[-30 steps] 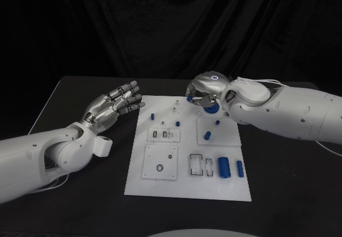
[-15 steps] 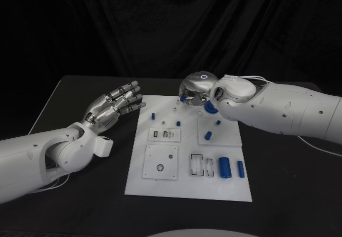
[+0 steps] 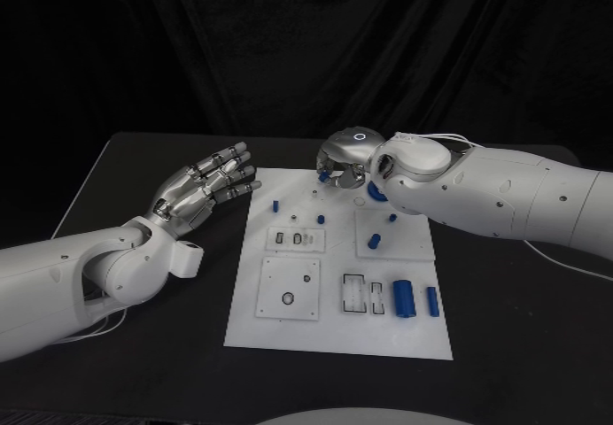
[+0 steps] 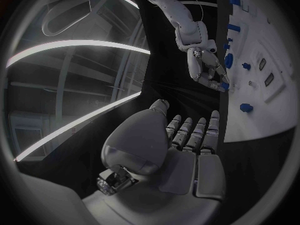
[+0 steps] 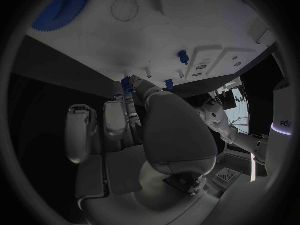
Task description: Assemble the parts on the task board
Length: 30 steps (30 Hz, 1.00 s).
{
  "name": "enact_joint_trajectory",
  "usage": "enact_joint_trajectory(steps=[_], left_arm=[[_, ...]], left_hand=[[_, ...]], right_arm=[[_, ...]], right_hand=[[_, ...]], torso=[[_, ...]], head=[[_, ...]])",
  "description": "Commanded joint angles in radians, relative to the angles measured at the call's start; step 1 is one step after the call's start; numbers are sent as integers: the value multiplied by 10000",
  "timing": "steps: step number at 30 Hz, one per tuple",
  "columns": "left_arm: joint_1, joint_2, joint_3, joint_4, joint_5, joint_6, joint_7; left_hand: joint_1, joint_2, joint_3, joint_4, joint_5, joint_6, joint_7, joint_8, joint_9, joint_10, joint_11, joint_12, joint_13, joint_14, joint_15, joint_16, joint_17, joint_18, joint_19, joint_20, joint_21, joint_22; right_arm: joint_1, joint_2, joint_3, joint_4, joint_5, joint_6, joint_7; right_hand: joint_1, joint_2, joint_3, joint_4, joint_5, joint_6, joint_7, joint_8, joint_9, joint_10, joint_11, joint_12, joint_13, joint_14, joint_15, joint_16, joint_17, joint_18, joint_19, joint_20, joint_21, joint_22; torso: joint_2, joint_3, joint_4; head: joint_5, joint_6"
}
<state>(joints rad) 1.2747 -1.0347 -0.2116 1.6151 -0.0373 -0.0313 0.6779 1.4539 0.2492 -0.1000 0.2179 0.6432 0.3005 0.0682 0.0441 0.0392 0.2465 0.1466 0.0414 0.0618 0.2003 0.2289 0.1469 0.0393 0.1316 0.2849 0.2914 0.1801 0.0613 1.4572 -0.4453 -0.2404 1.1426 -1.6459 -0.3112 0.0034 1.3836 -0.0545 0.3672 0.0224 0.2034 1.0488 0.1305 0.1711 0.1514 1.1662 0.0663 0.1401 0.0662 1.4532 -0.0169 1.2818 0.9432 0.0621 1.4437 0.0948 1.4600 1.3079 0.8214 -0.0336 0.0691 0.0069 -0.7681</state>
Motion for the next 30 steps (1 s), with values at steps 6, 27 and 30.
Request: enact_joint_trajectory(steps=[6,27,30], left_arm=[[3,60,5,74,105,188,2213],[3,111,5,69,108,300,2116],[3,116,5,64,108,318,2107]], left_hand=[[81,16,99,-4,52,47,44,-37,4,11,2,-42,11,20,61,63,8,-23,51,3,64,10],[71,24,193,-33,80,13,62,-43,-1,10,46,-42,15,56,101,100,15,-50,65,7,75,13],[67,28,218,-38,81,4,64,-45,-3,8,57,-43,16,55,111,102,15,-59,60,9,72,12]], right_arm=[[-68,112,10,-148,-9,80,-190],[-206,403,12,-593,-9,73,-254],[-212,435,12,-635,-9,92,-245]], right_hand=[[-25,43,1,58,-38,1,-93,-43,1268,-66,62,-96,-6,13,78,-32,5,-88,-45,25,-50,493],[-42,26,30,126,-69,-169,-54,-202,1284,-184,138,-309,4,-51,146,-93,-82,-69,-107,87,-107,426],[-51,22,31,141,-79,-197,-56,-228,1284,-199,148,-336,5,-58,154,-99,-92,-66,-116,96,-115,419]], torso=[[-9,11,-4],[-25,-4,0],[-21,2,-11]], head=[[-50,0],[-16,18],[-4,9]])
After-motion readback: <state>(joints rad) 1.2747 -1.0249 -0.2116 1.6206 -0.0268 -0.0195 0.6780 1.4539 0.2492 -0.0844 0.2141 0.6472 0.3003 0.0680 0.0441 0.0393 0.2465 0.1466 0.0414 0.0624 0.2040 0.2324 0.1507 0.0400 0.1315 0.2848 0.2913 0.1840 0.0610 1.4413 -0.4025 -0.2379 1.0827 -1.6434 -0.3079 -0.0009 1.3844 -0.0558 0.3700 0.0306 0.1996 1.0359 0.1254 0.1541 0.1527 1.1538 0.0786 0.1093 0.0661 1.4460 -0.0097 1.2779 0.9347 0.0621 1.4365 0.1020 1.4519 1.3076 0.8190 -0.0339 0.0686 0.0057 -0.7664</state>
